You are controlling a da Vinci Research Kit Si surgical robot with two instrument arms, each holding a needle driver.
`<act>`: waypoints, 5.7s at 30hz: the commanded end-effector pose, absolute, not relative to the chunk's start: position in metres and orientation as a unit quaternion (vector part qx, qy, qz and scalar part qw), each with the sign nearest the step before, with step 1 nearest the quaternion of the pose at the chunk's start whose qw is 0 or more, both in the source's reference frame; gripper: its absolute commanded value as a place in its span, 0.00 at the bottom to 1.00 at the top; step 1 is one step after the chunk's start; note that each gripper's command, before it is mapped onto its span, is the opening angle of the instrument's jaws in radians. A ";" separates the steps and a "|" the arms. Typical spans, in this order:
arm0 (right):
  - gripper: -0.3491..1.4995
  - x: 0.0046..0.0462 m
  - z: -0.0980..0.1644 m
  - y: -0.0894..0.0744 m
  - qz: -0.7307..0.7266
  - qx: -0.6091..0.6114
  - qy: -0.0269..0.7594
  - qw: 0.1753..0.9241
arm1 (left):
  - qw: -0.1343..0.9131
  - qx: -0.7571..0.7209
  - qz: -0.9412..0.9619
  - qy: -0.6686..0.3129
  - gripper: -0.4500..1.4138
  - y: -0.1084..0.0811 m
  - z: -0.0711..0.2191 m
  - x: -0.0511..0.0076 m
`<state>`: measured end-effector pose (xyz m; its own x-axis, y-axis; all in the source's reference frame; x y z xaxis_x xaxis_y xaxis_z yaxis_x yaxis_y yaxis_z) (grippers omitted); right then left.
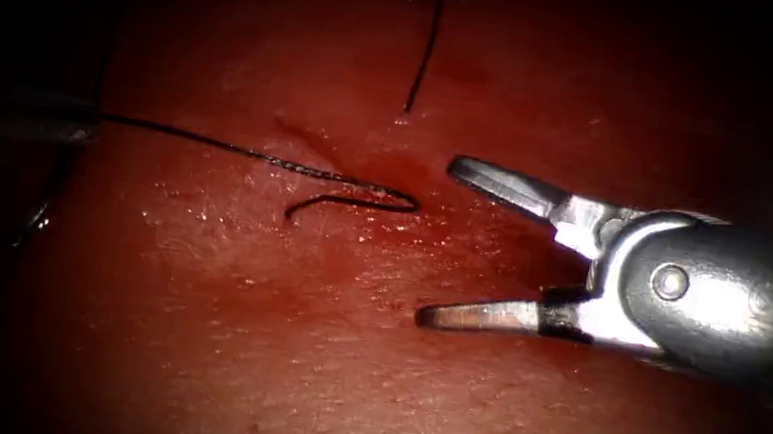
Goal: Wound Closure
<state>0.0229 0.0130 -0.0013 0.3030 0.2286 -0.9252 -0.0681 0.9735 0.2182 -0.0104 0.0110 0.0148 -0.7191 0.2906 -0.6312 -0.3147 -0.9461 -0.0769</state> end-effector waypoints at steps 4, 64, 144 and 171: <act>0.12 0.0210 0.001 0.015 0.120 0.058 0.599 0.789 | 0.140 -0.342 0.928 0.041 0.00 0.012 0.015 -0.0112; 0.60 0.0326 0.005 0.018 0.177 0.045 0.665 0.725 | 0.214 -0.318 0.913 0.141 0.00 0.011 0.025 -0.0189; 0.49 0.0369 0.010 0.013 0.117 0.123 0.713 0.680 | 0.063 -0.310 0.947 0.051 0.00 0.014 0.026 -0.0180; 0.44 0.0322 0.012 0.016 0.261 0.072 0.688 0.674 | 0.089 -0.366 0.926 0.019 0.00 0.009 0.027 -0.0172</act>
